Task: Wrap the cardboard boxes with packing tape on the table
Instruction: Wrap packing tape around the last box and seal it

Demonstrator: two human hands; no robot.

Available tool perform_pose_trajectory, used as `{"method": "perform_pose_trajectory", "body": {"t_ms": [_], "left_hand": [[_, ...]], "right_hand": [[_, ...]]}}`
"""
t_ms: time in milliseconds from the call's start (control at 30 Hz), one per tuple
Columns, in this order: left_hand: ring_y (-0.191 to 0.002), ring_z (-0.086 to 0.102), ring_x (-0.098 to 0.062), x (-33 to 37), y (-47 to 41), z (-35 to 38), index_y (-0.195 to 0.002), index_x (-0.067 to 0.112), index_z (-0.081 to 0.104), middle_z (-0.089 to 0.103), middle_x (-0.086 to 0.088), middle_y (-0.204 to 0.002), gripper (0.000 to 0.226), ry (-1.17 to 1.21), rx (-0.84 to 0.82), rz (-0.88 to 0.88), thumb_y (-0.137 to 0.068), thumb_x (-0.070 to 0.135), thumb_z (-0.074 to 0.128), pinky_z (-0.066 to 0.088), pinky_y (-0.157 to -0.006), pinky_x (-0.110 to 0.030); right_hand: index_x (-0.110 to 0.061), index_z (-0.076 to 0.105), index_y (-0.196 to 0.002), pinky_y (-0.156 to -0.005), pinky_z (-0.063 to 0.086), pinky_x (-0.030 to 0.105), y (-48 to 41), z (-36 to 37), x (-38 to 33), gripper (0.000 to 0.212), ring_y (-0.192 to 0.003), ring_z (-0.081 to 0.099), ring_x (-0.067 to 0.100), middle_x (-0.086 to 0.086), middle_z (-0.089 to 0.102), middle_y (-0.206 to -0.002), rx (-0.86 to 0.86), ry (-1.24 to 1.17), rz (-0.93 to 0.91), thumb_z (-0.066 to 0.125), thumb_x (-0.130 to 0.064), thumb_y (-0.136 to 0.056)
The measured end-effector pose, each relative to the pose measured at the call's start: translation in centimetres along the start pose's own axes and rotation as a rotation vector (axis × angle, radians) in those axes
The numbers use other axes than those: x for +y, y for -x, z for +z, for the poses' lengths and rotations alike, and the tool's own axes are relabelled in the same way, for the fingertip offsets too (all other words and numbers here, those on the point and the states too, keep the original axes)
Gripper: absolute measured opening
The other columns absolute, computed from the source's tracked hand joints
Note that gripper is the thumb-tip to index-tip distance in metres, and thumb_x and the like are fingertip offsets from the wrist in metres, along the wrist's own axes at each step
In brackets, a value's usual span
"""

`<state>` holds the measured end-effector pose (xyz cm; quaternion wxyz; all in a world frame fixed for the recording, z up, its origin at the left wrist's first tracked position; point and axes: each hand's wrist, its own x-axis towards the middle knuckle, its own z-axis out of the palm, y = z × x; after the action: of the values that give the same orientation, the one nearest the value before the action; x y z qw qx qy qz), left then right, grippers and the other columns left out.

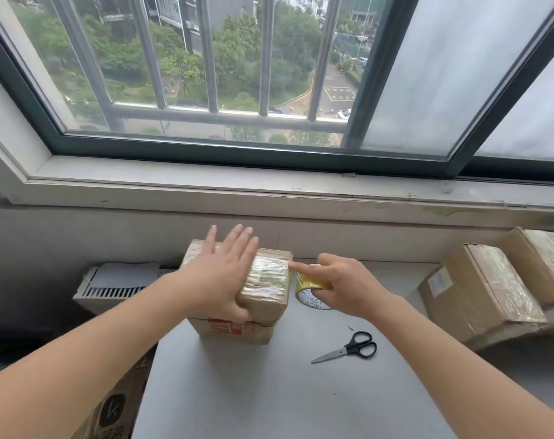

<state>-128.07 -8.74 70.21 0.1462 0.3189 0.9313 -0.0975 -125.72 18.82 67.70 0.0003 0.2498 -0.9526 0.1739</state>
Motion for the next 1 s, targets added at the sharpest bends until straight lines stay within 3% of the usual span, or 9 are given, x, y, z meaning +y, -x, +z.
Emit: {"method": "perform_pose_trajectory", "body": {"t_ms": [200, 333, 433, 533, 600, 700, 767, 867, 1000], "left_hand": [[-0.147, 0.025, -0.029, 4.8, -2.3, 1.3, -0.162, 0.005, 0.000, 0.023, -0.009, -0.161, 0.126, -0.029, 0.216, 0.051, -0.074, 0.074, 0.059, 0.021, -0.118, -0.057], [-0.137, 0.042, -0.026, 3.4, -2.0, 1.5, -0.154, 0.017, 0.021, 0.040, -0.002, -0.148, 0.114, 0.054, 0.324, 0.106, -0.064, 0.076, 0.059, 0.032, -0.111, -0.050], [-0.135, 0.038, -0.012, 1.2, -0.8, 0.2, -0.151, 0.026, 0.027, 0.039, 0.010, -0.145, 0.114, 0.271, 0.353, 0.149, -0.061, 0.078, 0.073, 0.028, -0.115, -0.037], [-0.135, 0.043, -0.001, -0.4, 0.7, -0.4, -0.150, 0.033, 0.030, 0.042, 0.018, -0.145, 0.107, 0.886, 0.341, 0.166, -0.065, 0.045, 0.093, 0.036, -0.111, -0.025], [-0.131, 0.052, -0.006, -0.5, 1.0, 0.2, -0.152, 0.033, 0.026, 0.048, 0.013, -0.142, 0.109, 1.098, 0.319, 0.149, -0.067, 0.024, 0.095, 0.046, -0.106, -0.025], [-0.120, 0.056, 0.003, -0.1, 1.0, 1.9, -0.154, 0.036, 0.015, 0.046, 0.017, -0.138, 0.114, 1.073, 0.231, 0.105, -0.070, 0.013, 0.089, 0.049, -0.091, -0.014], [-0.122, 0.052, 0.007, -0.5, 0.8, 3.2, -0.156, 0.041, 0.008, 0.042, 0.020, -0.140, 0.122, 1.053, 0.203, 0.085, -0.069, 0.016, 0.089, 0.047, -0.097, -0.013], [-0.123, 0.051, 0.006, -1.4, 0.6, 4.7, -0.153, 0.042, 0.016, 0.045, 0.017, -0.139, 0.115, 1.076, 0.177, 0.067, -0.069, 0.014, 0.090, 0.045, -0.102, -0.015], [-0.126, 0.052, -0.001, -3.0, 0.8, 6.6, -0.147, 0.047, 0.017, 0.046, 0.016, -0.137, 0.112, 1.039, 0.141, 0.028, -0.067, 0.021, 0.092, 0.048, -0.105, -0.026]], "right_hand": [[-0.045, 0.059, -0.139, -0.055, 0.041, 0.029, 0.4, 1.8, -0.9, 0.065, -0.058, 0.049, 0.025, -0.007, 0.041, -0.073, 0.003, -0.026, 0.017, 0.058, -0.031, -0.075], [-0.054, 0.050, -0.142, -0.063, 0.045, 0.034, 0.9, 1.5, -0.5, 0.070, -0.068, 0.047, 0.023, -0.004, 0.043, -0.076, -0.013, -0.120, 0.082, 0.059, -0.024, -0.079], [-0.045, 0.058, -0.141, -0.069, 0.043, 0.025, 0.5, -0.3, -0.5, 0.068, -0.071, 0.048, 0.011, -0.009, 0.050, -0.082, 0.098, -0.324, 0.069, 0.074, -0.014, -0.083], [-0.038, 0.062, -0.138, -0.071, 0.049, 0.029, -1.1, -3.7, -1.8, 0.065, -0.077, 0.059, 0.017, -0.007, 0.069, -0.099, 0.259, -0.489, 0.011, 0.077, -0.005, -0.085], [-0.041, 0.060, -0.139, -0.076, 0.054, 0.031, -2.3, -6.0, -3.1, 0.068, -0.084, 0.066, 0.020, -0.010, 0.072, -0.116, 0.269, -0.588, 0.004, 0.081, -0.005, -0.085], [-0.040, 0.062, -0.137, -0.089, 0.052, 0.022, -3.1, -6.2, -4.3, 0.067, -0.102, 0.066, 0.004, -0.016, 0.070, -0.120, 0.151, -0.412, -0.022, 0.082, -0.008, -0.082], [-0.042, 0.062, -0.137, -0.092, 0.052, 0.029, -3.0, -4.7, -4.4, 0.064, -0.105, 0.064, 0.004, -0.016, 0.070, -0.119, 0.065, -0.329, -0.007, 0.080, -0.013, -0.083], [-0.042, 0.059, -0.140, -0.102, 0.050, 0.031, -2.6, -3.2, -4.5, 0.062, -0.120, 0.058, -0.002, -0.021, 0.064, -0.132, 0.022, -0.413, 0.033, 0.079, -0.017, -0.087], [-0.048, 0.056, -0.140, -0.083, 0.047, 0.024, -4.2, -4.3, -5.0, 0.067, -0.091, 0.059, 0.003, -0.015, 0.068, -0.110, -0.101, -0.202, -0.034, 0.072, -0.016, -0.084]]}}
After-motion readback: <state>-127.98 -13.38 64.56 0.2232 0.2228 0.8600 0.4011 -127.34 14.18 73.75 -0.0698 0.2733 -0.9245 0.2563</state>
